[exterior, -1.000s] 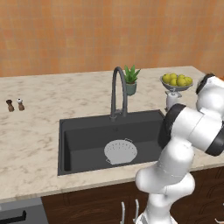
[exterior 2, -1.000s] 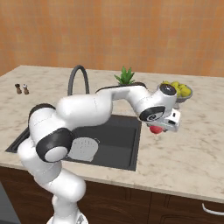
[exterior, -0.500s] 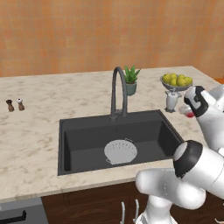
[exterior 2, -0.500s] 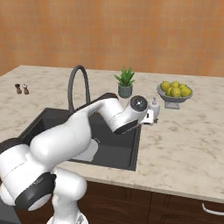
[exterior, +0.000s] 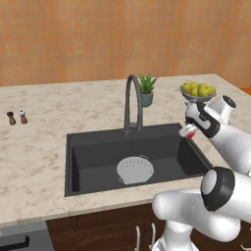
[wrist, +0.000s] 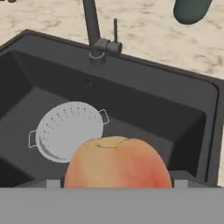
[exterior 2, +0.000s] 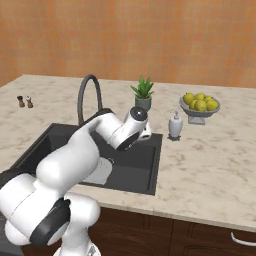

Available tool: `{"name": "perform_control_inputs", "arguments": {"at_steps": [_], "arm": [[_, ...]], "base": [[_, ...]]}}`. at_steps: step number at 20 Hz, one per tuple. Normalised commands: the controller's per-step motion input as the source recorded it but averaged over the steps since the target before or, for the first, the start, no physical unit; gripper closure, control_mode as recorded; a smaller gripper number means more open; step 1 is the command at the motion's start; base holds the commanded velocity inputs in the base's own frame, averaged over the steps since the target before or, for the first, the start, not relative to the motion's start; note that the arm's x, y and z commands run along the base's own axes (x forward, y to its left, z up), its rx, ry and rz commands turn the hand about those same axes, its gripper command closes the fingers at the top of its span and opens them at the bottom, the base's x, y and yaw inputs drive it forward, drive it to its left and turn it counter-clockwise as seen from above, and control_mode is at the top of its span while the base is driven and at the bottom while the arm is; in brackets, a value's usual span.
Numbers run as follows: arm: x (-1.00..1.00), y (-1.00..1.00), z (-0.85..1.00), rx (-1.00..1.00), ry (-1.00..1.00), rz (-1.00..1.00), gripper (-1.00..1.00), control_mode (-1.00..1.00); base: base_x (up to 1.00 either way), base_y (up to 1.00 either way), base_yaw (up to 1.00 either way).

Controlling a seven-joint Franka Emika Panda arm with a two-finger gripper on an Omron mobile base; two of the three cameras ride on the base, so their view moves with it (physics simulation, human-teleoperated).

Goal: Put the colander in the sink, put the peach in the colander, and turn on the sink faucet and pour water over the colander.

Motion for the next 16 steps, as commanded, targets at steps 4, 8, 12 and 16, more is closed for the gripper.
{"name": "perform_control_inputs", "arguments": {"at_steps": [4,8,12,16], "arm": [[0.38,0.16,-0.48,0.00,0.08,0.36,1.00,-1.00],[0.34,0.29,-0.57,0.00,-0.18,0.32,1.00,-1.00],[0.32,0.36,-0.52,-0.01,-0.22,0.30,1.00,-1.00],[0.33,0.42,-0.49,-0.03,-0.18,0.29,1.00,-1.00]], "base": [[0.00,0.00,0.00],[0.00,0.00,0.00],[0.00,0.00,0.00],[0.00,0.00,0.00]]}}
